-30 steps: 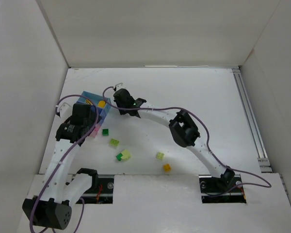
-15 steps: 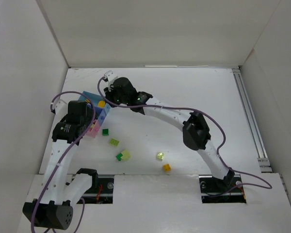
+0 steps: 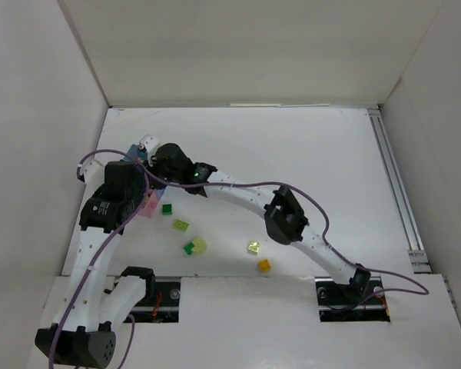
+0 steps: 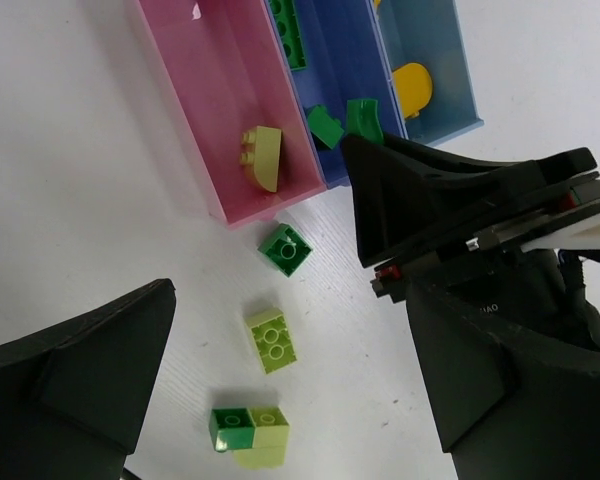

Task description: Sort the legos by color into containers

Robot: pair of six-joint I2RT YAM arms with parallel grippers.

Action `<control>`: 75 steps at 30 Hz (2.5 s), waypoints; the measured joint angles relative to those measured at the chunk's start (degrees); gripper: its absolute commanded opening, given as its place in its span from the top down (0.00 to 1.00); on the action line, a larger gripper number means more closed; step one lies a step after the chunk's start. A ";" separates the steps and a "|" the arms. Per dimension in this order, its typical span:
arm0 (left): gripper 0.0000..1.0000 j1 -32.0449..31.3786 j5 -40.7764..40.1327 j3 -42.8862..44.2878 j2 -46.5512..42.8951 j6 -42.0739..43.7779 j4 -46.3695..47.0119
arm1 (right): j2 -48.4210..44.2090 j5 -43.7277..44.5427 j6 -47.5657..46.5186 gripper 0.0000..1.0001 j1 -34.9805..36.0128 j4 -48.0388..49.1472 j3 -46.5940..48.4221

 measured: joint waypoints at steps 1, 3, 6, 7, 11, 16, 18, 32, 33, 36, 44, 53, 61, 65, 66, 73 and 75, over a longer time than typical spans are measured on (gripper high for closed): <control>0.00 0.00 0.00 0.00 -0.02 0.00 -0.09 | 0.22 0.28 0.04 0.63 -0.20 -0.20 0.00; 0.00 0.00 0.00 0.00 -0.02 0.02 -0.22 | 0.28 0.85 0.26 0.60 -0.33 -0.83 0.00; 0.00 0.00 0.02 0.00 -0.02 0.07 -0.20 | -0.11 1.62 0.33 0.56 -0.72 -0.55 -0.50; 0.00 0.00 0.09 0.00 -0.02 0.07 -0.20 | -0.48 1.84 0.28 0.56 -0.83 -0.17 -1.29; 0.00 0.00 0.68 0.00 -0.02 0.28 -0.15 | -1.57 2.08 0.39 0.51 -0.90 0.46 -3.17; 0.00 0.00 2.40 0.00 -0.02 1.40 -0.02 | -6.71 4.11 0.44 0.49 -0.90 1.18 -10.73; 0.00 0.00 3.87 -0.09 -0.02 2.27 0.61 | -12.41 7.08 0.66 0.49 -1.05 2.84 -18.95; 0.04 -2.86 11.72 -4.72 7.76 7.93 7.30 | -50.56 14.08 8.52 0.36 -18.47 14.91 -62.69; 0.05 -3.98 11.82 -5.20 9.38 8.02 8.15 | -52.63 14.32 8.79 0.36 -19.41 14.93 -65.07; 0.08 -6.75 11.32 -6.14 15.12 7.87 10.01 | -57.70 14.05 9.18 0.35 -21.07 15.21 -70.27; 0.15 -7.96 7.96 -6.75 26.56 5.35 11.72 | -67.98 10.16 9.66 0.31 -24.39 15.76 -79.30; 0.25 -8.02 4.07 -6.99 32.92 3.34 14.01 | -76.46 8.35 9.77 0.30 -28.87 15.78 -84.87; 0.32 -10.36 0.76 -7.02 35.43 2.14 16.24 | -77.07 7.17 9.57 0.30 -29.92 15.80 -84.89; 0.33 -10.40 -2.03 -7.02 36.46 1.25 17.53 | -77.07 6.29 9.57 0.30 -30.08 15.80 -84.89; 0.33 -10.40 -2.45 -7.02 36.94 1.05 17.55 | -77.07 6.23 9.57 0.30 -30.14 15.80 -84.89; 0.49 -10.40 -3.43 -7.34 39.32 0.20 17.90 | -78.01 6.12 9.27 0.30 -30.21 15.78 -84.91; 0.55 -10.40 -3.32 -7.50 39.32 0.22 18.29 | -78.49 6.14 9.07 0.30 -30.23 15.78 -84.91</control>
